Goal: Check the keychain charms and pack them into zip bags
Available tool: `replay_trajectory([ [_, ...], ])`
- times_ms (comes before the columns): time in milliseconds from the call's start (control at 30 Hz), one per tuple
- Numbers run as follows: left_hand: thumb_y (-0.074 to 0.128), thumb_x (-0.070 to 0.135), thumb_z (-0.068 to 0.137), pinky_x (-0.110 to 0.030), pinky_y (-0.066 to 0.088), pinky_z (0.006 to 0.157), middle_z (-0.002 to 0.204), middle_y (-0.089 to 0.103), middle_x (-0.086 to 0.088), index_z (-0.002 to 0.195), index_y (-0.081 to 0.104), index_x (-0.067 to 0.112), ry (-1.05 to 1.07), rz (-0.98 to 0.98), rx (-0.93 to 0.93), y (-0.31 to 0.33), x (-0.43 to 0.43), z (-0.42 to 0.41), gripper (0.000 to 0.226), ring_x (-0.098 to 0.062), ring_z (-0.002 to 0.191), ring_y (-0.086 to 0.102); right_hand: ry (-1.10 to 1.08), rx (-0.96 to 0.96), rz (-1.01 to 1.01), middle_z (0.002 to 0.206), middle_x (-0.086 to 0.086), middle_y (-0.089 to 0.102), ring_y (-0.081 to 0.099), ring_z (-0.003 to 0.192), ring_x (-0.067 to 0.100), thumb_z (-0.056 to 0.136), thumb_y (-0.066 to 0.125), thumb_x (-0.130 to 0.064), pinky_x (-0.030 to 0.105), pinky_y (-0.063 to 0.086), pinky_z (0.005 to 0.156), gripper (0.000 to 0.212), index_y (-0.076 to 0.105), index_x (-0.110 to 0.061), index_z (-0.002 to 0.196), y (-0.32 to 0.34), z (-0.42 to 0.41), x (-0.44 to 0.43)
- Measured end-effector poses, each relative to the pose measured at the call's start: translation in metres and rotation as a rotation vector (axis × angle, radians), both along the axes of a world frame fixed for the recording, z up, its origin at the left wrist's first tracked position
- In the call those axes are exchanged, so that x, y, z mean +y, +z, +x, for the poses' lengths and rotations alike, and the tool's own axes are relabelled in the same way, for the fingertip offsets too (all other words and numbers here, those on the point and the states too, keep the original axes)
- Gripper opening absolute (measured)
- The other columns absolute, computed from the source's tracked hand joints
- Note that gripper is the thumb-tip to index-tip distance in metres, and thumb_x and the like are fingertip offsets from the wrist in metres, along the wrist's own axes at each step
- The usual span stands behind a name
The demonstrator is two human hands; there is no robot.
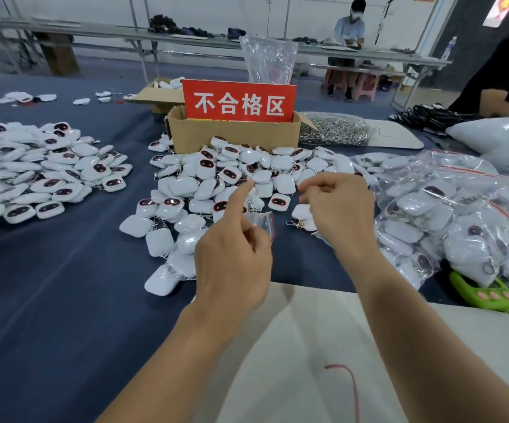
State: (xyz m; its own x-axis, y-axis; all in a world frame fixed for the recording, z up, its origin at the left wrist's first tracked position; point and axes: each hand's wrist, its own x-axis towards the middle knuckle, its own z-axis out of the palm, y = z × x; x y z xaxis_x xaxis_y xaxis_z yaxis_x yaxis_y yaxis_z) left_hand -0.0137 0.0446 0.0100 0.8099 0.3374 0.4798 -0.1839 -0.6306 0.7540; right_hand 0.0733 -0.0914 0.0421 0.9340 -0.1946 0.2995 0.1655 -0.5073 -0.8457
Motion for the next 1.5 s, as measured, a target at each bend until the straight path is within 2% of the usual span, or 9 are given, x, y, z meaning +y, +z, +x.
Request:
replay_trajectory([
  [133, 0.057, 0.02, 0.092, -0.037, 0.048, 0.077, 0.072, 0.062, 0.01, 0.145, 0.048, 0.038, -0.071, 0.102, 0.136, -0.007, -0.003, 0.002, 0.057, -0.017, 0.077, 0.061, 0.149, 0.23, -0.894, 0.123, 0.005, 0.07, 0.06, 0.12, 0.031, 0.089, 0.062, -0.036, 0.038, 0.042, 0.096, 0.032, 0.065, -0.025, 0.119, -0.019, 0.028, -0.009],
  [267, 0.056, 0.033, 0.093, -0.033, 0.039, 0.071, 0.089, 0.071, 0.005, 0.133, 0.055, 0.041, -0.124, 0.279, 0.267, -0.013, -0.005, 0.002, 0.041, -0.023, 0.087, 0.063, 0.133, 0.048, -1.083, 0.115, 0.004, 0.067, 0.054, 0.121, 0.025, 0.092, 0.06, -0.028, 0.035, 0.026, 0.104, 0.029, 0.062, -0.027, 0.121, -0.045, 0.026, -0.005],
  [367, 0.058, 0.034, 0.095, -0.033, 0.04, 0.07, 0.087, 0.072, 0.006, 0.119, 0.063, 0.039, -0.085, 0.252, 0.234, -0.017, -0.005, 0.006, 0.025, -0.021, 0.083, 0.063, 0.154, -0.148, -0.866, 0.092, 0.002, 0.065, 0.056, 0.104, 0.023, 0.098, 0.054, -0.025, 0.034, 0.027, 0.098, 0.014, 0.068, -0.024, 0.098, -0.054, 0.005, -0.009],
  [567, 0.07, 0.036, 0.09, -0.034, 0.054, 0.082, 0.093, 0.073, 0.017, 0.108, 0.072, 0.039, -0.143, 0.087, 0.174, -0.02, -0.01, 0.009, 0.019, -0.008, 0.083, 0.064, 0.099, 0.177, 0.511, 0.071, 0.003, 0.062, 0.055, 0.064, 0.014, 0.095, 0.057, -0.016, 0.024, 0.044, 0.054, 0.022, 0.068, -0.009, 0.076, -0.048, -0.066, -0.026],
  [700, 0.062, 0.055, 0.084, -0.024, 0.05, 0.075, 0.086, 0.071, 0.021, 0.095, 0.074, 0.04, -0.293, 0.043, 0.13, -0.015, -0.018, 0.005, 0.022, -0.003, 0.084, 0.064, 0.214, 0.394, 1.156, 0.078, 0.016, 0.07, 0.064, 0.059, 0.019, 0.093, 0.057, 0.001, 0.025, 0.055, 0.053, 0.017, 0.07, -0.003, 0.083, -0.034, -0.082, -0.033],
  [933, 0.067, 0.049, 0.087, -0.02, 0.048, 0.065, 0.082, 0.074, 0.025, 0.098, 0.078, 0.047, -0.313, -0.156, 0.062, -0.011, -0.017, 0.002, 0.016, -0.006, 0.073, 0.062, 0.315, 0.403, 0.693, 0.085, 0.006, 0.069, 0.058, 0.083, 0.018, 0.086, 0.072, -0.006, 0.047, 0.051, 0.103, 0.009, 0.077, -0.013, 0.087, -0.032, -0.081, -0.035],
  [1167, 0.069, 0.027, 0.091, -0.047, 0.055, 0.089, 0.094, 0.077, 0.019, 0.097, 0.079, 0.044, -0.386, -0.261, 0.076, -0.01, -0.018, 0.007, 0.021, -0.014, 0.094, 0.071, 0.339, 0.357, 0.568, 0.079, 0.003, 0.07, 0.054, 0.071, 0.02, 0.096, 0.061, -0.011, 0.038, 0.051, 0.078, 0.018, 0.078, -0.008, 0.09, -0.032, -0.082, -0.033],
  [1300, 0.065, 0.027, 0.09, -0.045, 0.054, 0.085, 0.092, 0.077, 0.013, 0.102, 0.082, 0.035, -0.417, -0.197, 0.029, -0.01, -0.017, 0.005, 0.022, -0.017, 0.093, 0.07, 0.318, 0.303, 0.565, 0.086, 0.026, 0.071, 0.058, 0.076, 0.027, 0.088, 0.065, -0.016, 0.055, 0.055, 0.08, 0.018, 0.078, -0.004, 0.091, -0.037, -0.082, -0.03],
  [1500, 0.068, 0.024, 0.079, -0.026, 0.05, 0.072, 0.083, 0.074, 0.017, 0.094, 0.08, 0.041, -0.395, -0.132, 0.045, -0.013, -0.016, 0.006, 0.026, -0.01, 0.075, 0.062, 0.354, 0.343, 0.51, 0.093, 0.015, 0.078, 0.07, 0.084, 0.029, 0.085, 0.065, -0.021, 0.047, 0.058, 0.089, 0.02, 0.081, -0.012, 0.093, -0.041, -0.079, -0.033],
])
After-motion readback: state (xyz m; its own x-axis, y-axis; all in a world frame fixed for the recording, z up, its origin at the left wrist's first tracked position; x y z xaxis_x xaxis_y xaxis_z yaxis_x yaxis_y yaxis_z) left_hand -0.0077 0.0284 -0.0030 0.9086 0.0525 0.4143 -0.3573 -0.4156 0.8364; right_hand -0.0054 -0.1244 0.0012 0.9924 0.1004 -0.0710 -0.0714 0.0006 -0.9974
